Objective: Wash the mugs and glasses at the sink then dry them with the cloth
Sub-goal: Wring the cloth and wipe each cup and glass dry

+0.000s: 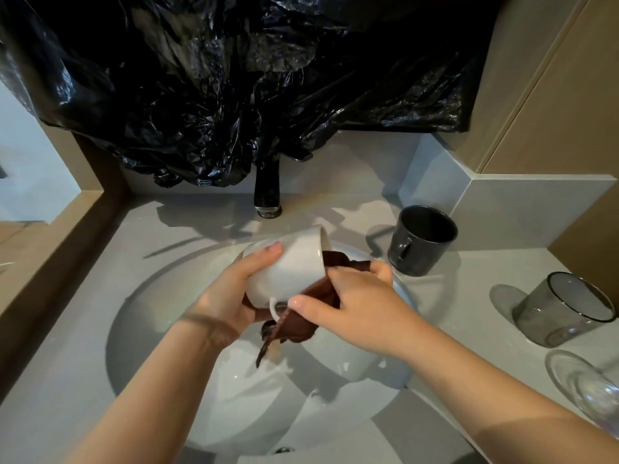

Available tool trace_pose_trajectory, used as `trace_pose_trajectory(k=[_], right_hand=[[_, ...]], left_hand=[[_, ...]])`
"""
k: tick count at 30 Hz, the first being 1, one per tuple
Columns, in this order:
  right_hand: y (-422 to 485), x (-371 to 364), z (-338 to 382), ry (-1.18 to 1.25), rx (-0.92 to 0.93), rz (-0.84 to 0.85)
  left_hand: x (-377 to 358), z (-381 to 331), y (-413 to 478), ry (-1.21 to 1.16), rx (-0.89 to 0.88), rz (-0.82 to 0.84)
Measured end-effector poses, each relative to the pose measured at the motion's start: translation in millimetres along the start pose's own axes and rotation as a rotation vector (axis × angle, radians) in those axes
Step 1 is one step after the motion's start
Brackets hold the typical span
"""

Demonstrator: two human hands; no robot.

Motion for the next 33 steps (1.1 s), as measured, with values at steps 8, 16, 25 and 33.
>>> trace_pose_trajectory(k=[8, 16, 25, 33], right_hand=[[-9, 19, 17, -0.486, 0.188, -0.261], [-3, 3, 10, -0.15, 0.251, 0.029], [-3, -8, 24, -0.118, 0.26, -0.003], [1, -12, 24, 0.384, 0.018, 0.098]], left_hand=[[-7, 1, -2, 0.023, 0.014, 0.116], [-10, -2, -3, -0.081, -0.021, 0.135], [-7, -1, 2, -0.107, -0.076, 0.023], [-5, -6, 5, -0.101, -0.107, 0.004]])
Point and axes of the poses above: each hand's wrist, its own y-axis towards the middle knuckle, its own x-axis out of the back of the hand, z = x × y, the point moved 6 cm from there along y, towards the middle knuckle, and after that the axes turned 1 degree about -z, right-handed, at the moved point
